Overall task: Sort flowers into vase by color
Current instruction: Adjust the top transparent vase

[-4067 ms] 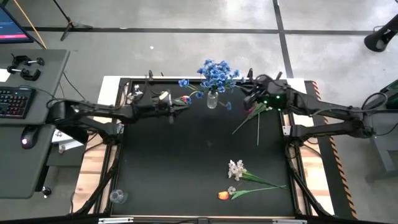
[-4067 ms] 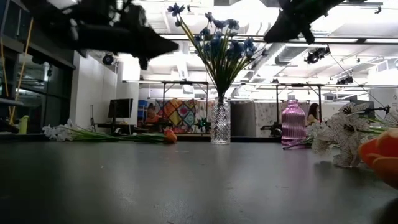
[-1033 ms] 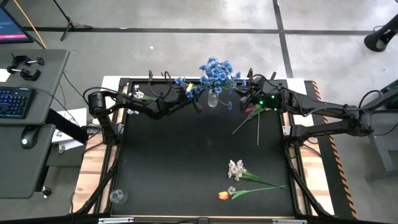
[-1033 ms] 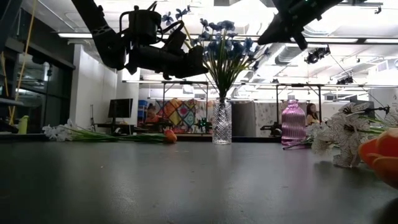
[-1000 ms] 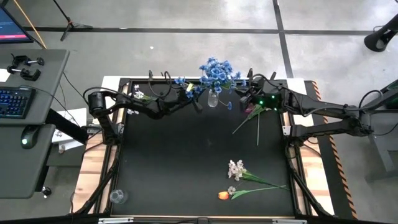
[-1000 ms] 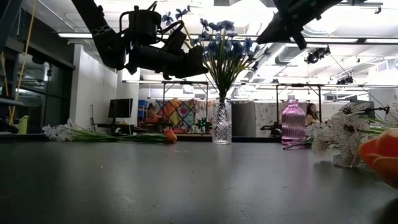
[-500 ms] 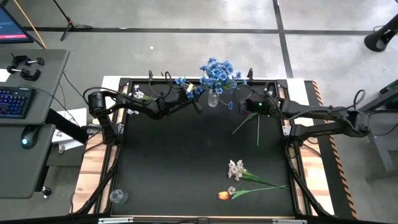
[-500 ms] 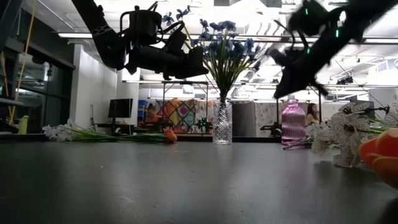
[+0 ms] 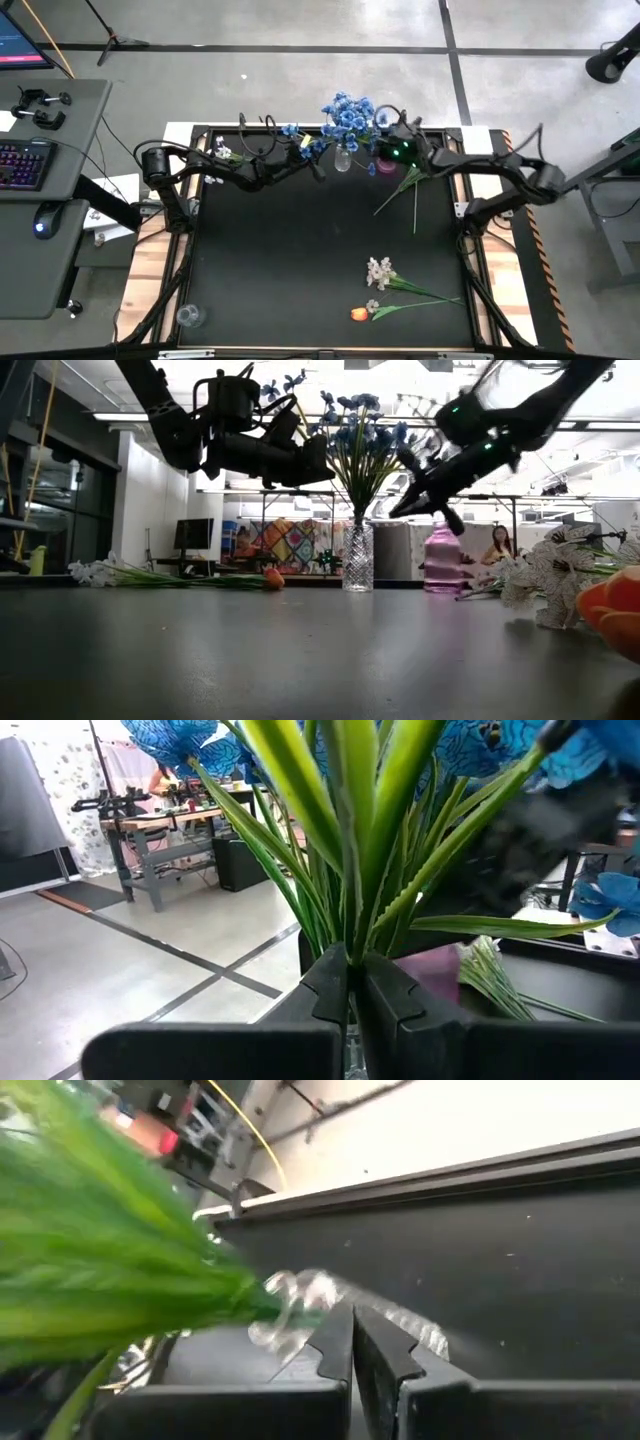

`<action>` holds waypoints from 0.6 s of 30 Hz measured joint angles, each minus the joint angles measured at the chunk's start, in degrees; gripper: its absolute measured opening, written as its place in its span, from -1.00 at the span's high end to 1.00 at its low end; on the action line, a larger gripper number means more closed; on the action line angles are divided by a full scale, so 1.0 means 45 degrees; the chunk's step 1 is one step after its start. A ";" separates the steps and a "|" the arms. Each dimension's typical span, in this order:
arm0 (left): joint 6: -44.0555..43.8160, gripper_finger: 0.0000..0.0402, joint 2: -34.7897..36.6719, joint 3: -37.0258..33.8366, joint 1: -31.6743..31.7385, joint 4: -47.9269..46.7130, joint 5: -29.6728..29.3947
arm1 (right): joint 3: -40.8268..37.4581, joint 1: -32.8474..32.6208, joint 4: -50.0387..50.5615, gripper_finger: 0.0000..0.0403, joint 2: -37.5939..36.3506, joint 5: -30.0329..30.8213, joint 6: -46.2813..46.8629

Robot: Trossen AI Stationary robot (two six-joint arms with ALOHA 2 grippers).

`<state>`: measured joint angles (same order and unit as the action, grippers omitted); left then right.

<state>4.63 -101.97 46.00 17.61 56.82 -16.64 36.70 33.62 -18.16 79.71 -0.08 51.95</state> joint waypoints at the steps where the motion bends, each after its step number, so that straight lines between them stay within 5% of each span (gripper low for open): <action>1: 0.0007 1.00 0.0000 0.0000 0.0000 0.0000 -0.0005 | 0.0297 0.0166 0.0065 1.00 0.0311 -0.0484 -0.0101; 9: 0.0003 1.00 0.0000 0.0000 -0.0005 0.0000 -0.0099 | 0.1507 -0.0072 0.1698 1.00 0.0514 -0.1661 -0.0939; 18: 0.0012 1.00 0.0000 0.0000 -0.0010 0.0002 -0.0107 | 0.1547 -0.0535 0.6855 1.00 -0.2191 -0.0742 -0.2919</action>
<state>4.69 -101.97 46.00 17.56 56.83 -17.12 43.66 31.21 12.69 69.85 -3.42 38.81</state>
